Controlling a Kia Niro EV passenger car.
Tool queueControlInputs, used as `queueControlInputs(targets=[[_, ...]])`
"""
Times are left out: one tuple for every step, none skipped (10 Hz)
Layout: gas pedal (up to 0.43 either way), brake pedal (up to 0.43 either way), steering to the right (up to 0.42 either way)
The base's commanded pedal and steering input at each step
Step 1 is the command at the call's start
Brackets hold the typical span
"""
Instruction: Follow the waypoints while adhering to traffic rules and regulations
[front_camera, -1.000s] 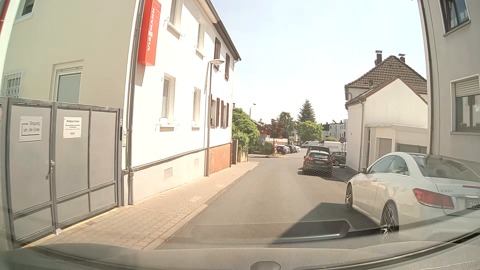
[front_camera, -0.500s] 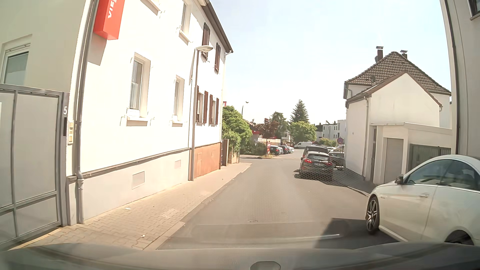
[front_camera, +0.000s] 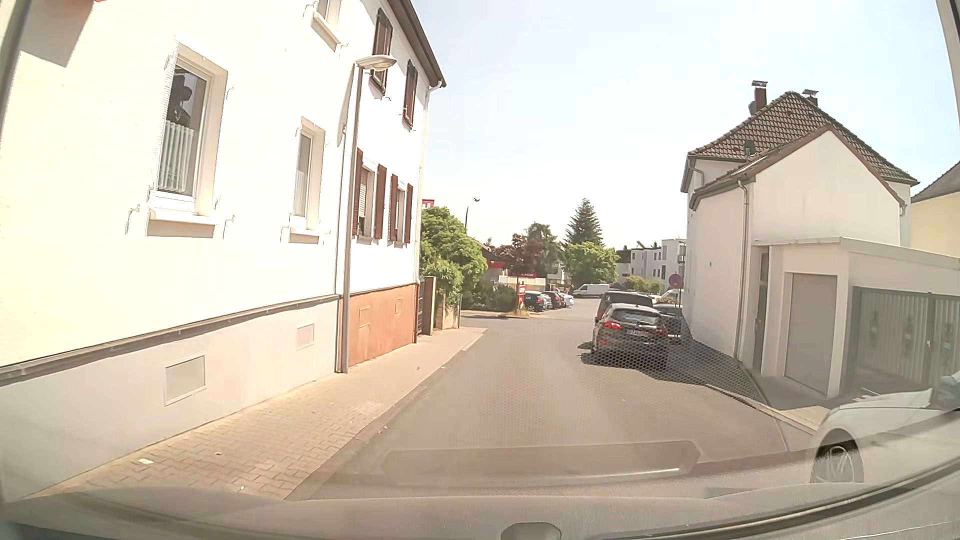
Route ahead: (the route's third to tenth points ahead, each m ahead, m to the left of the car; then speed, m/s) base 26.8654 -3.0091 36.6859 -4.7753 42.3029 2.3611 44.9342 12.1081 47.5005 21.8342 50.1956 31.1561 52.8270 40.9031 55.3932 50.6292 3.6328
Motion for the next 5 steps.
queueControlInputs(targets=[[0.0, 0.22, 0.07], [0.0, 0.22, 0.07], [0.0, 0.226, 0.07], [0.0, 0.22, 0.069], [0.0, 0.226, 0.068]])
